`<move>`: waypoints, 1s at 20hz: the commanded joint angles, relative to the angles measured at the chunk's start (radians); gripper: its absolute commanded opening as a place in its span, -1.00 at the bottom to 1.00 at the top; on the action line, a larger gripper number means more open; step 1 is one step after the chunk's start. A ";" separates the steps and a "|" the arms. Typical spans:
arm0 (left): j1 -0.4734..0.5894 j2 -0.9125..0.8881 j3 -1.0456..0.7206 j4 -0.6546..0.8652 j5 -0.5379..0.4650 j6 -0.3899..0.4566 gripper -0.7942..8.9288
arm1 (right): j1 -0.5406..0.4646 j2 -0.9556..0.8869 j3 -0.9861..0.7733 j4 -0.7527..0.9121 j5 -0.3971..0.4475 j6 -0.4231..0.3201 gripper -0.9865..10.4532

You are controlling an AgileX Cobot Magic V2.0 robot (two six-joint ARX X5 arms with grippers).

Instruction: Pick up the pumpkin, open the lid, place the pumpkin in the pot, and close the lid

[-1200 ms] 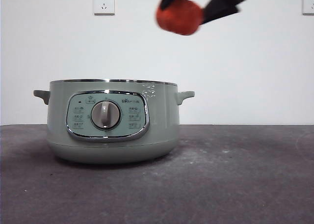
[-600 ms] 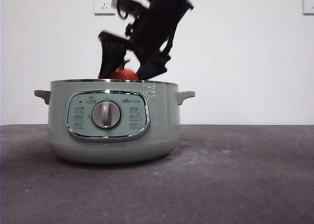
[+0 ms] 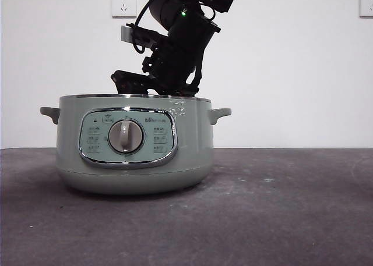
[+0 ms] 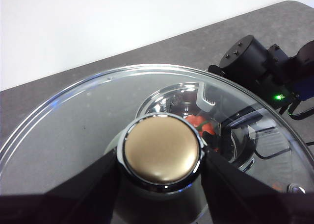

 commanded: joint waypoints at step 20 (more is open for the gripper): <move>0.002 0.043 0.013 0.059 0.041 0.002 -0.85 | -0.018 -0.238 0.017 -0.120 0.225 0.076 0.22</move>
